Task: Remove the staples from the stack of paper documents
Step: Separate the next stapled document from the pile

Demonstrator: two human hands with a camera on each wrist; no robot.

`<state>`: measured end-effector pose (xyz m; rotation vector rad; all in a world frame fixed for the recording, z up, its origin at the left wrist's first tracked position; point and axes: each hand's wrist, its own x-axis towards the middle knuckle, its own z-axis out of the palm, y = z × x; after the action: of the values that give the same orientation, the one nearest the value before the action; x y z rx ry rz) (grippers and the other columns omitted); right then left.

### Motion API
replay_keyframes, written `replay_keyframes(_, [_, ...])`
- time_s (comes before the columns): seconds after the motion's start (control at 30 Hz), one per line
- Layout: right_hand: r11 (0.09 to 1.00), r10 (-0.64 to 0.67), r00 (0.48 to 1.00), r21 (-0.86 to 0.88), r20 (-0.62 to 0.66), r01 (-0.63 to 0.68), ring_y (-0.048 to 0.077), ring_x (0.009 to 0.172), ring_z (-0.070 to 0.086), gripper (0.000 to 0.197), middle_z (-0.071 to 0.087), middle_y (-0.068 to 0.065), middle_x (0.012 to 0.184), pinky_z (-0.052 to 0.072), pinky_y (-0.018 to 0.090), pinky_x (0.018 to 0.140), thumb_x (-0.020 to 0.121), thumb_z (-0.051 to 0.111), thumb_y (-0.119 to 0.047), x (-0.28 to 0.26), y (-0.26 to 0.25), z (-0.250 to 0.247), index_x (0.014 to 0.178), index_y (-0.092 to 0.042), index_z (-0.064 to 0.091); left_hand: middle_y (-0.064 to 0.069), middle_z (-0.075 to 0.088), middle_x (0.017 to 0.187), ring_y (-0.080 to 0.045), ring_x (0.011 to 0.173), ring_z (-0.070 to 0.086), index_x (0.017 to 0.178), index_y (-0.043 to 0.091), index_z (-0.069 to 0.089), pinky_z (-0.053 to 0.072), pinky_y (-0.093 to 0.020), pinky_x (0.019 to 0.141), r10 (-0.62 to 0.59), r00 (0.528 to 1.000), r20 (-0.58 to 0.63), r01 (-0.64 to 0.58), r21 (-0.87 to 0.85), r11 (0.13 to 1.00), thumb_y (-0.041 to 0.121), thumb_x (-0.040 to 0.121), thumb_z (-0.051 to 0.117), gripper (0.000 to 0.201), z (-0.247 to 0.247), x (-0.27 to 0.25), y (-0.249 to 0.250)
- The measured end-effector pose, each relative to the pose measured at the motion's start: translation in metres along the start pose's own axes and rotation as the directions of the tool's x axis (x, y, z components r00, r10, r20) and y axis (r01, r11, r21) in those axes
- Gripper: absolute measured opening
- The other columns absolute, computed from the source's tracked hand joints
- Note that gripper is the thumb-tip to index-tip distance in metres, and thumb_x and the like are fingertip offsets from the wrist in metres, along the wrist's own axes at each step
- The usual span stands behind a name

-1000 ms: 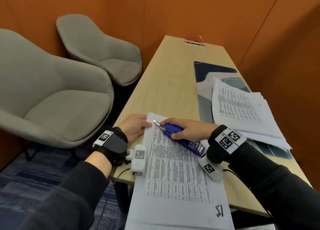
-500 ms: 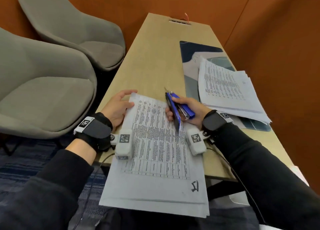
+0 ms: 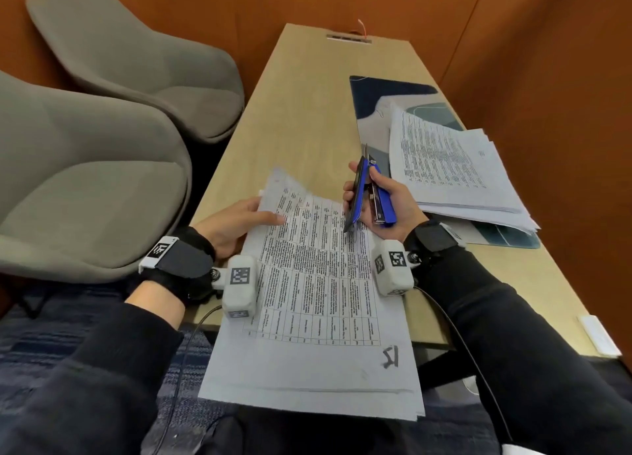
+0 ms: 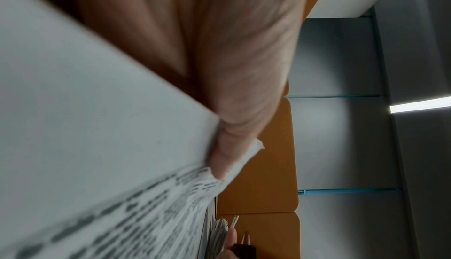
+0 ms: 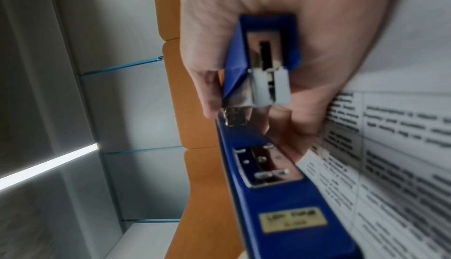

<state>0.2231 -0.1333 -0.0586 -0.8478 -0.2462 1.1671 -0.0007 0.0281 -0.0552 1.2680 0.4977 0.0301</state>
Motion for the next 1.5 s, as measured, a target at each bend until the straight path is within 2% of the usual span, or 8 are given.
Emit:
replay_keyframes(0.2, [0.996, 0.022, 0.999, -0.082, 0.036, -0.019, 0.026, 0.079, 0.061, 0.039, 0.061, 0.017, 0.093, 0.049, 0.039, 0.083, 0.100, 0.047, -0.027, -0.001, 0.000, 0.000, 0.137, -0.016, 0.050, -0.017, 0.072, 0.099, -0.026, 0.078, 0.072, 0.120, -0.002, 0.056, 0.060, -0.036, 0.066, -0.010, 0.987, -0.159, 0.011, 0.003, 1.000, 0.006, 0.092, 0.055, 0.029, 0.004, 0.001, -0.002])
replay_keyframes(0.43, [0.890, 0.170, 0.975, -0.448, 0.147, -0.088, 0.030, 0.068, 0.059, 0.046, 0.058, 0.022, 0.084, 0.051, 0.038, 0.066, 0.099, 0.054, -0.017, -0.009, 0.003, 0.020, 0.140, -0.036, 0.043, -0.020, 0.055, 0.128, -0.035, 0.096, 0.065, 0.139, 0.030, 0.036, 0.059, -0.042, 0.066, 0.060, 0.984, -0.169, -0.061, -0.002, 0.998, -0.010, 0.084, 0.055, 0.070, 0.018, 0.010, 0.015])
replay_keyframes(0.5, [0.717, 0.179, 0.978, -0.695, 0.109, -0.054, 0.031, 0.074, 0.064, 0.045, 0.065, 0.018, 0.089, 0.057, 0.037, 0.068, 0.100, 0.053, -0.016, -0.016, -0.001, 0.034, 0.140, -0.033, 0.043, -0.019, 0.048, 0.135, -0.032, 0.092, 0.062, 0.142, 0.032, 0.035, 0.059, -0.038, 0.059, 0.083, 0.970, -0.228, -0.083, 0.008, 0.997, -0.018, 0.088, 0.043, 0.074, 0.022, 0.012, 0.015])
replay_keyframes(0.67, [-0.142, 0.206, 0.978, -0.988, 0.034, 0.065, 0.013, 0.114, 0.049, 0.045, 0.045, -0.007, 0.144, 0.038, 0.023, 0.089, 0.100, 0.050, -0.038, -0.039, -0.010, 0.063, 0.144, -0.041, 0.038, -0.013, 0.024, 0.154, -0.036, 0.109, 0.057, 0.145, 0.038, 0.025, 0.056, -0.042, 0.068, 0.118, 0.932, -0.342, -0.130, -0.012, 0.991, -0.020, 0.086, 0.046, 0.086, 0.020, 0.015, 0.003])
replay_keyframes(0.77, [-0.267, 0.230, 0.973, -0.961, 0.010, 0.073, 0.013, 0.104, 0.051, 0.047, 0.049, -0.009, 0.136, 0.039, 0.015, 0.074, 0.100, 0.048, -0.041, -0.046, -0.007, 0.070, 0.145, -0.045, 0.034, -0.012, 0.025, 0.154, -0.038, 0.118, 0.054, 0.147, 0.040, 0.019, 0.055, -0.047, 0.078, 0.082, 0.918, -0.389, -0.117, -0.068, 0.991, -0.018, 0.086, 0.048, 0.089, 0.019, 0.016, 0.001])
replay_keyframes(0.87, [-0.387, 0.265, 0.964, -0.917, -0.013, 0.094, 0.018, 0.109, 0.053, 0.049, 0.050, -0.004, 0.140, 0.041, 0.026, 0.086, 0.098, 0.049, -0.044, -0.044, -0.003, 0.074, 0.144, -0.045, 0.034, -0.014, 0.044, 0.140, -0.038, 0.110, 0.058, 0.148, 0.030, 0.022, 0.054, -0.050, 0.079, 0.043, 0.912, -0.408, -0.094, -0.106, 0.990, -0.016, 0.089, 0.046, 0.079, 0.021, 0.016, 0.001])
replay_keyframes(1.13, [-0.487, 0.300, 0.949, -0.871, -0.100, 0.062, 0.020, 0.117, 0.048, 0.050, 0.046, 0.002, 0.145, 0.038, 0.032, 0.096, 0.101, 0.044, -0.039, -0.041, -0.001, 0.091, 0.149, -0.032, 0.031, -0.029, 0.062, 0.115, -0.043, 0.100, 0.064, 0.126, -0.003, 0.050, 0.053, -0.053, 0.085, -0.029, 0.933, -0.360, 0.001, -0.078, 0.997, -0.016, 0.086, 0.039, 0.043, 0.021, 0.014, 0.006])
replay_keyframes(1.5, [-0.454, 0.213, 0.977, -0.887, -0.017, 0.083, 0.028, 0.095, 0.056, 0.054, 0.057, 0.014, 0.127, 0.042, 0.030, 0.071, 0.104, 0.039, -0.031, -0.042, 0.020, 0.092, 0.155, -0.028, 0.019, -0.030, 0.064, 0.111, -0.039, 0.088, 0.067, 0.120, -0.009, 0.053, 0.057, -0.045, 0.074, -0.114, 0.945, -0.305, 0.093, -0.079, 0.992, -0.013, 0.086, 0.043, 0.036, 0.015, 0.007, 0.014])
